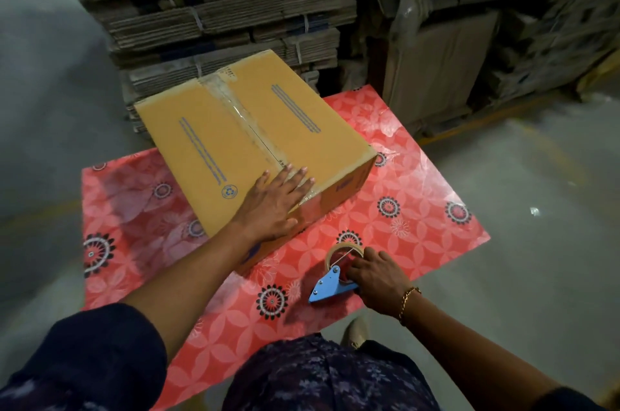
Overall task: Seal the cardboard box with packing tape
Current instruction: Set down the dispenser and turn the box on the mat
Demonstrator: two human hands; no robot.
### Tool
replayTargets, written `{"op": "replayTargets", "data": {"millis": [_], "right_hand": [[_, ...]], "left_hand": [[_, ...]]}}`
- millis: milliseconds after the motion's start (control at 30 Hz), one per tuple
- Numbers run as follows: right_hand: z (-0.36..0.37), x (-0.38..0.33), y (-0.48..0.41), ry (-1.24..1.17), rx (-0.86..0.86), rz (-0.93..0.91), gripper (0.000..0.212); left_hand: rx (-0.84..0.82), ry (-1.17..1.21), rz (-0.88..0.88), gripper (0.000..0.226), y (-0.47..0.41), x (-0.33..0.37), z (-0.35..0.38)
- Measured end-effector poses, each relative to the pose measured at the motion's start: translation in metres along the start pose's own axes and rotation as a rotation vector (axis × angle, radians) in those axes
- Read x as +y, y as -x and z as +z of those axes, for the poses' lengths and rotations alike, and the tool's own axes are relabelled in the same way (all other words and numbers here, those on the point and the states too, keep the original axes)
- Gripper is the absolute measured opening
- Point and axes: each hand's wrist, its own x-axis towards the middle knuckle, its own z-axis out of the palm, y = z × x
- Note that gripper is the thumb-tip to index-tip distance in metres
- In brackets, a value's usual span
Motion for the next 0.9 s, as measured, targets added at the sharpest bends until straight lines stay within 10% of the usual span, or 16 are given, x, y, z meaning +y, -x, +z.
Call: {"op": "replayTargets", "data": {"millis": [267, 400, 500, 600, 900], "right_hand": [[-0.025, 0.038, -0.023, -0.313, -0.114, -0.167, 0.040], [-0.094, 0.095, -0.071, -0.710, 0.394, 0.178, 0.041], [-0.128, 0.134, -0.129, -1.013, 0.312, 0.382, 0.071], [-0.133, 0.142, -0.159, -1.183, 0.029, 0.411, 0.073], [-0.103, 0.095, -0.151, -1.339, 0.053, 0.363, 0.074]], "left_hand": [[0.505, 0.328, -0.623, 0.072, 0.056, 0.019, 0.008], [0.759, 0.455, -1.102, 0.072, 0.091, 0.015, 0.025], [0.703, 0.949, -1.372, 0.079, 0.094, 0.020, 0.032], [0.675, 1.451, -1.333, 0.072, 0.086, 0.023, 0.036], [0.729, 1.533, -1.266, 0.048, 0.138, -0.012, 0.018]]}}
